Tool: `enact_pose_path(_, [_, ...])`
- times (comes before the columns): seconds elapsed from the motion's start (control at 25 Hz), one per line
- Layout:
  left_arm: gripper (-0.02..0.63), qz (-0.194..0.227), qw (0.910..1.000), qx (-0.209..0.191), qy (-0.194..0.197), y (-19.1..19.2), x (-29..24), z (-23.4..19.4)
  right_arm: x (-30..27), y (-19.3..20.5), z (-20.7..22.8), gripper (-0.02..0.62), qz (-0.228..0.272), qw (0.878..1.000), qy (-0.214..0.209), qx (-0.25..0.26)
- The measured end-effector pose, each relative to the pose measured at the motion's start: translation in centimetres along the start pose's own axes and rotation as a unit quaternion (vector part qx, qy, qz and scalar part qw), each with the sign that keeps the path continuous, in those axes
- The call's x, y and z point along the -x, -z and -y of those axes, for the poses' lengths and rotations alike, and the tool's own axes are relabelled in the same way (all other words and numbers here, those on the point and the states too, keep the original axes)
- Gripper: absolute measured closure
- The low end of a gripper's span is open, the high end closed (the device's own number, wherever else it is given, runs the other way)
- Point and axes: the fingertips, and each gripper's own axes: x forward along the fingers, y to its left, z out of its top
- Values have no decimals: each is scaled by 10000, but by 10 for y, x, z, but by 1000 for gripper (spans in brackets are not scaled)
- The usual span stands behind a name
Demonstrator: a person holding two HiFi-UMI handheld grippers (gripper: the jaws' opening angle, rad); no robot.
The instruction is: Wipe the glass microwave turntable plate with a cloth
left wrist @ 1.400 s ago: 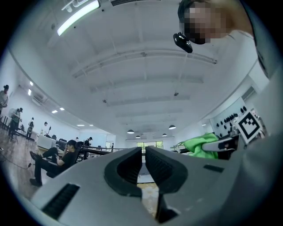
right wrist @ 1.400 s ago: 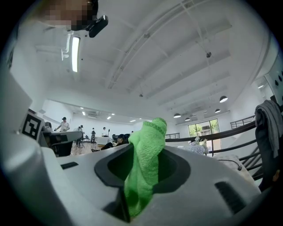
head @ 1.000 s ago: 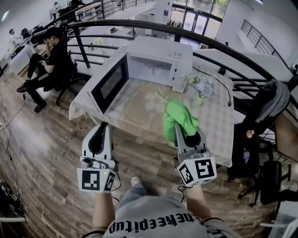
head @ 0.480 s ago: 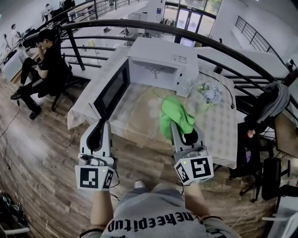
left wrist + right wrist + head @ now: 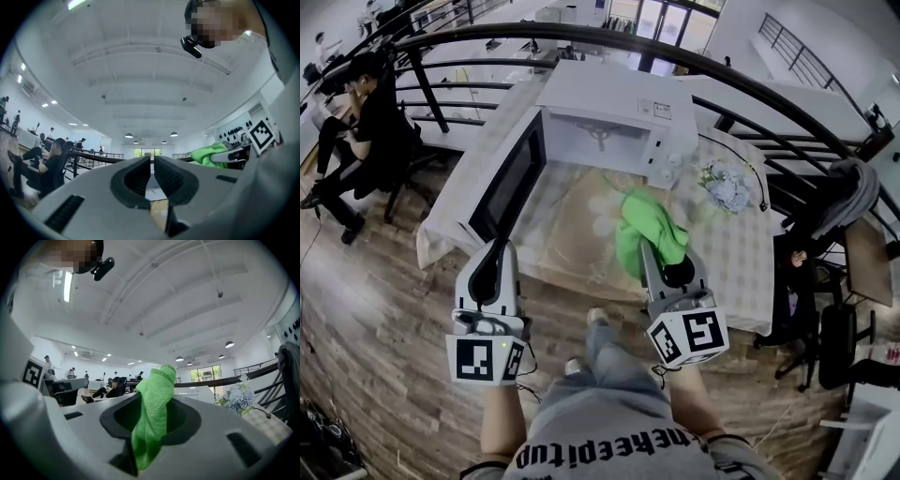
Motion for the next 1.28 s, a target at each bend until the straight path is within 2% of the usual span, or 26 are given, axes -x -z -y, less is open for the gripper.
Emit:
enact_pose_path(0.24, [581,51,9998,-51,-171,3,-21,-19,-54,20,0,480,-271,9990,-301,-161])
enact_pose_path(0.48, [581,60,9993,-78,-354,7,-46,-29,-111,56,-3,480,-856,9934,-724,-250])
enact_pose_path(0.72, [581,-49,9984,-56,-561,18,-57,-41,-144,111,-6,480,-1649,9808,-940,-451])
enact_pose_path(1.0, [581,-216,9959,-40,-875,33,-61,-54,-180,173,-14,480,-2478,9602,-1177,-528])
enact_pose_path(1.28, [581,-271,9939,3,-1069,40,-59,-64,-205,220,-34,479,-3096,9395,-1374,-510])
